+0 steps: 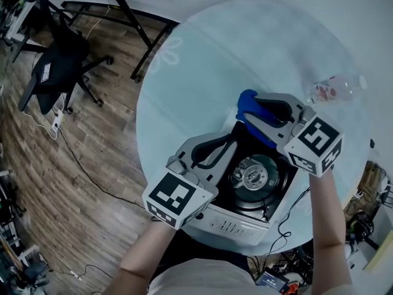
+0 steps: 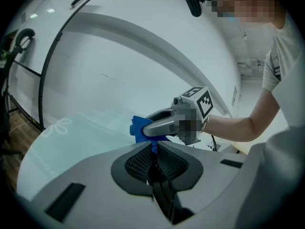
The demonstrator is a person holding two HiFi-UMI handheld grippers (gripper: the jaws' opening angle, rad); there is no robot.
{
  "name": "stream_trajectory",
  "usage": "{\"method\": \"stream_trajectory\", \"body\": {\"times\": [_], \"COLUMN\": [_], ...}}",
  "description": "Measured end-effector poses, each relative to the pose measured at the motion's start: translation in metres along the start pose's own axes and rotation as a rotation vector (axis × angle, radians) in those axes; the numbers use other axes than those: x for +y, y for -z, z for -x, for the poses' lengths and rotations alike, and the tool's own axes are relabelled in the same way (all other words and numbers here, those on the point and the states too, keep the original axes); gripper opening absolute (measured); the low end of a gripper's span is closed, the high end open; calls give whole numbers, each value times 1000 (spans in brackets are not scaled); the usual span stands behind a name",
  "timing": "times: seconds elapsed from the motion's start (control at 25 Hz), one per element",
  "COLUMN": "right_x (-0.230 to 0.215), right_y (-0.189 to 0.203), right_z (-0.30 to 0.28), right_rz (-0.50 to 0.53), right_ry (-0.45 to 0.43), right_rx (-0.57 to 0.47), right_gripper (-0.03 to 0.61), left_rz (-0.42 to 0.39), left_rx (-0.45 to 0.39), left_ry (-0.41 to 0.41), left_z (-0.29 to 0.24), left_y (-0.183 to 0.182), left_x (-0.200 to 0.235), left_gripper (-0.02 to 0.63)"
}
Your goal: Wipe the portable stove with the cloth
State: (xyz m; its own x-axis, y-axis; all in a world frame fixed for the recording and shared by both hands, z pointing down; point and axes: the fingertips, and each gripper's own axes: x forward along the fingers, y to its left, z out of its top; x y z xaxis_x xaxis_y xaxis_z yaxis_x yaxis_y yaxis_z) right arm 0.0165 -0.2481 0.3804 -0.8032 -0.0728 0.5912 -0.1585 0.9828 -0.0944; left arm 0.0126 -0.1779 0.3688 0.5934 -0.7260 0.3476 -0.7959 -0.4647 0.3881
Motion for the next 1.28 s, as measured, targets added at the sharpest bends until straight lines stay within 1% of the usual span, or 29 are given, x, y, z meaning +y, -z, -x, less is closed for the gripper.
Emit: {"method": "stream_trajectory", "body": {"times": [0.2, 0.32, 0.56, 0.76, 1.04, 1.28], "right_x": [1, 4, 1, 2, 3, 2], "right_y": [13, 19, 21, 27, 34, 46], "right_z": [-11, -13, -12, -8, -1, 12], "right_rz": [51, 76, 16, 41, 76, 68], "right_ry": [-1, -10, -27, -20, -38, -32], "right_rx": [68, 76, 57, 67, 111, 120], "right_gripper": [124, 124, 123, 123, 123, 123], "left_rz": [6, 3, 2, -13, -27, -41], "left_rx": [17, 20, 70, 105, 120, 87], "left_ry": [8, 7, 39, 60, 76, 43], "left_z": [-3, -4, -5, -6, -10, -9], "left_y": [5, 6, 14, 21, 20, 14], "left_x": [1, 1, -3, -10, -14, -12], "left_gripper": [48, 48, 48, 48, 48, 48]}}
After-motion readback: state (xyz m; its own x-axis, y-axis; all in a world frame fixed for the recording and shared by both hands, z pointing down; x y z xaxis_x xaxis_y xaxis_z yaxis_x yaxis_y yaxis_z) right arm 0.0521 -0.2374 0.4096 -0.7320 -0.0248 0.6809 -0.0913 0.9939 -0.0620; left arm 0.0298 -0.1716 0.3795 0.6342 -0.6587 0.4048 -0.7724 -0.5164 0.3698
